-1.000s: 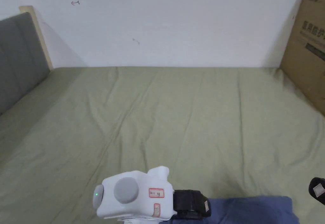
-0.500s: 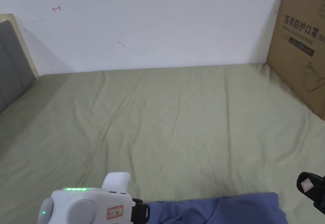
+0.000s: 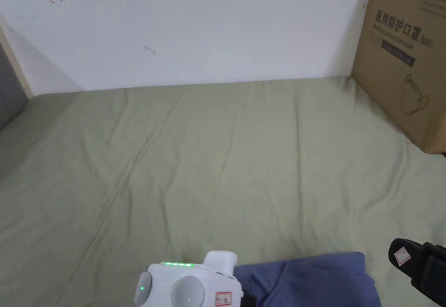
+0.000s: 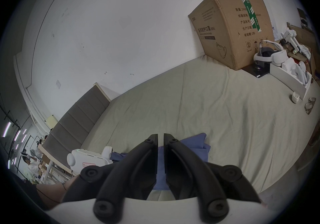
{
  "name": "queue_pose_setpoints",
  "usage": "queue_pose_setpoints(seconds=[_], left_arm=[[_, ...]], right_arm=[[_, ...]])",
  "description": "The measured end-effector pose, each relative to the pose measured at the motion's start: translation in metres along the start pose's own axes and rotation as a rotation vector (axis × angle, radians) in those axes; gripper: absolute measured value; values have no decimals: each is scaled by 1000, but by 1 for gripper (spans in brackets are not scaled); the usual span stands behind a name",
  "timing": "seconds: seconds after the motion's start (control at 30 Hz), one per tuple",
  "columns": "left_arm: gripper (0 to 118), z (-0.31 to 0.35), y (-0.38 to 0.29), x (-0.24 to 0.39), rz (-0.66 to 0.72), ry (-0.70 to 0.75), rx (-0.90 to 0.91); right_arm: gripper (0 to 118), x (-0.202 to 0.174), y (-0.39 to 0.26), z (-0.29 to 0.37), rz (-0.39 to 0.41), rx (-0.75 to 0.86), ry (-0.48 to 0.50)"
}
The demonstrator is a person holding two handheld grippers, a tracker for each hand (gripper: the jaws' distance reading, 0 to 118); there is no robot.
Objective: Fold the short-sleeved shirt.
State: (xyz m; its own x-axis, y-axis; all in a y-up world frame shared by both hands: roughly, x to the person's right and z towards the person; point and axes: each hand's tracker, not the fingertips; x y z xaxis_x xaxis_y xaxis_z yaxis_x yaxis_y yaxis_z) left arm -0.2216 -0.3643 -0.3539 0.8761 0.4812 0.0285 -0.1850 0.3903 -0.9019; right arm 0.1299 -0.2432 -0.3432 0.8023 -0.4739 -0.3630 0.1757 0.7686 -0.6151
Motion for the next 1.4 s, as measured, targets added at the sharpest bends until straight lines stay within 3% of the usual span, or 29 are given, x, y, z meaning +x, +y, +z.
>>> queue_pose_setpoints(seconds=[0.13, 0.27, 0.43, 0.5, 0.53, 0.57, 0.6, 0.63, 0.67, 0.9, 0.97, 1.07, 1.13, 1.17, 1.2, 1.23, 1.27, 1.33, 1.37, 1.4], left_arm=[[5, -8, -2, 2, 64, -286, -100], [5, 27, 2, -9, 77, -241, 32], [6, 113, -4, -73, 164, -284, 216], [31, 142, -14, -107, 190, -280, 269], [52, 149, -19, -120, 201, -274, 271], [82, 156, -26, -134, 224, -253, 283], [100, 160, -32, -148, 244, -246, 286], [114, 160, -37, -160, 258, -255, 287], [118, 159, -44, -176, 272, -291, 286], [118, 99, -64, -237, 495, -488, 200], [118, 69, -66, -252, 571, -563, 167], [118, 38, -54, -243, 556, -782, 178], [118, 17, -49, -230, 549, -804, 111], [109, 12, -46, -228, 520, -795, 121], [85, 12, -46, -229, 498, -786, 141], [38, 10, -48, -228, 495, -774, 149], [5, 7, -52, -237, 509, -687, 141], [6, -5, -63, -253, 502, -447, 73], [6, 2, -60, -245, 506, -677, 162], [6, 2, -57, -245, 478, -625, 111]], right_arm=[[8, -4, 1, -1, 5, -4, 8], [8, -10, 5, 2, 23, 0, 10], [8, -15, 10, 3, 34, 10, 16], [8, -21, 11, 1, 45, 9, 21], [8, -23, 11, -1, 51, 8, 22], [8, -25, 11, -2, 58, 5, 22], [8, -25, 10, -5, 63, 0, 24], [8, -26, 10, -7, 65, -5, 25], [8, -28, 9, -9, 67, -12, 26], [8, -46, 8, -14, 108, -50, 19], [8, -51, 8, -14, 155, -61, -9], [8, -58, 9, -16, 176, -70, -11], [8, -62, 10, -18, 179, -75, -10], [8, -63, 12, -19, 170, -81, -1], [8, -63, 13, -20, 145, -86, 14], [8, -63, 14, -21, 128, -86, 24], [8, -63, 15, -21, 116, -85, 29], [8, -62, 15, -23, 112, -85, 26], [8, -62, 15, -24, 114, -86, 22], [8, -62, 15, -25, 119, -88, 15]])
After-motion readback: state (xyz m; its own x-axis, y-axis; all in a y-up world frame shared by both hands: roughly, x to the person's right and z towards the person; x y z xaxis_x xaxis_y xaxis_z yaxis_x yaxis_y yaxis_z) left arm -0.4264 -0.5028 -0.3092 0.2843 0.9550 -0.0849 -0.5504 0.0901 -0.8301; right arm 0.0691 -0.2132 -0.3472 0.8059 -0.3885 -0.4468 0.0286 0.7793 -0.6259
